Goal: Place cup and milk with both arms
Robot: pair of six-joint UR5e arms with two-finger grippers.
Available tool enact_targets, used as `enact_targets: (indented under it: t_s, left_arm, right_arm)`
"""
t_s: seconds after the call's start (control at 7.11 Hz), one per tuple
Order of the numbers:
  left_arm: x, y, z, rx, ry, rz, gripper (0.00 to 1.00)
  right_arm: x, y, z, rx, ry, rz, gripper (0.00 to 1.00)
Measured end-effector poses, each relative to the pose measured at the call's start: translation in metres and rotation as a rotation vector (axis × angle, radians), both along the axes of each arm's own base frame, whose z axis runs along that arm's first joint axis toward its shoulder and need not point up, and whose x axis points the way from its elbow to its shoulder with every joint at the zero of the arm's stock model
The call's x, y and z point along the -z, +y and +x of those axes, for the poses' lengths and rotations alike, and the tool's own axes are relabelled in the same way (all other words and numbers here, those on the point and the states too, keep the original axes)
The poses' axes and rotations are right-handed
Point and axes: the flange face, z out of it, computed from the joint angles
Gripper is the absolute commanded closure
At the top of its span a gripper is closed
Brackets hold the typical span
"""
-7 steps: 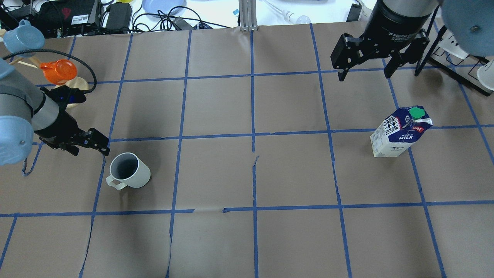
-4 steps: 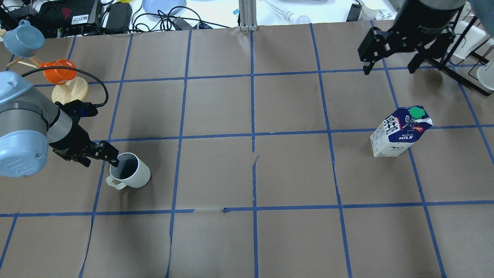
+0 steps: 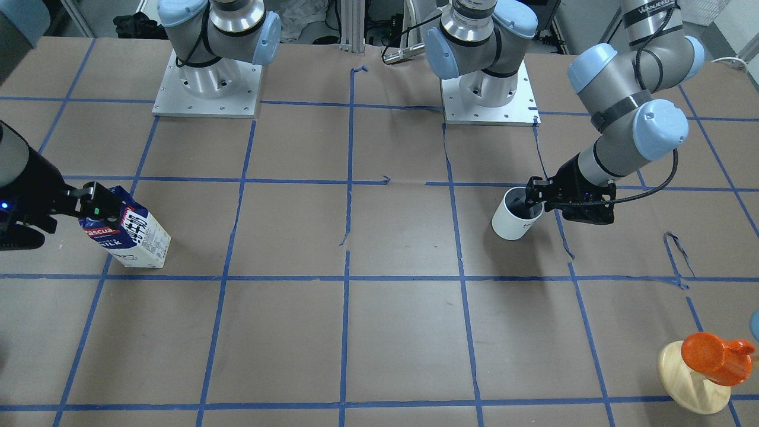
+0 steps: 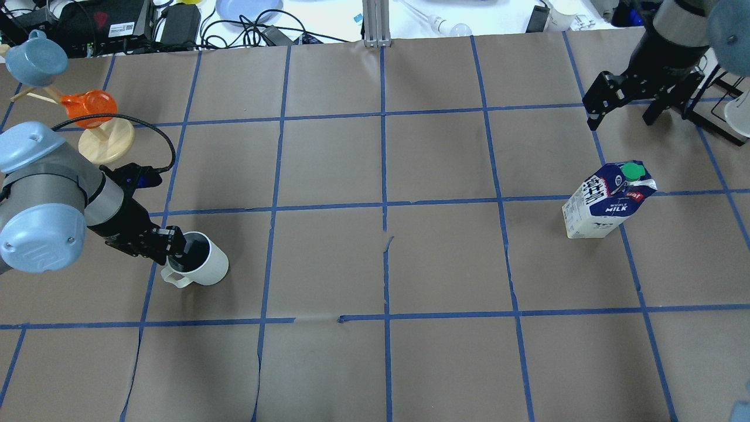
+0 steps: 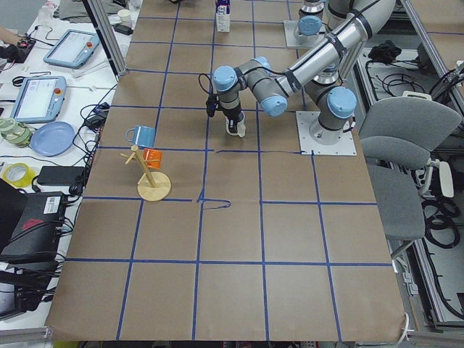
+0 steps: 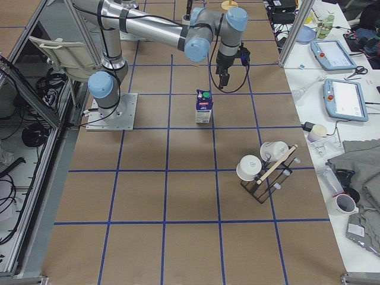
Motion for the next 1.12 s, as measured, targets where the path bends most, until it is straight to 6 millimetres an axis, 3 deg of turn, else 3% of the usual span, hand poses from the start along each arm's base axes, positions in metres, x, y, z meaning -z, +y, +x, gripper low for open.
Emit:
enact_targets:
  t_s: [0.28, 0.42, 0.56, 0.84, 0.98, 1.12]
  left_arm:
    - [-0.004, -0.004, -0.011, -0.017, -0.01, -0.019, 1.0]
    - [-0.016, -0.013, -0.032, -0.039, -0.036, -0.055, 1.0]
    - [-0.031, -0.023, -0.079, -0.044, -0.061, -0.087, 1.0]
    - [-0.056, -0.028, -0.193, -0.069, -0.086, -0.131, 1.0]
    - [-0.062, -0.027, -0.23, -0.081, -0.086, -0.138, 1.0]
    - [-0.06, -0.024, -0.26, -0.093, -0.086, -0.141, 1.0]
  right_arm:
    - [0.049, 0.007, -0.012, 0.014, 0.004, 0.062, 0.0]
    - [0.064, 0.016, -0.015, 0.022, -0.004, 0.097, 0.03]
    - [0.072, 0.021, -0.017, 0.021, -0.006, 0.119, 0.08]
    - [0.072, 0.03, -0.017, 0.008, -0.003, 0.162, 0.17]
    - [0.07, 0.035, -0.016, 0.006, -0.005, 0.177, 0.25]
    - [0.066, 0.038, -0.016, 0.004, -0.005, 0.182, 0.49]
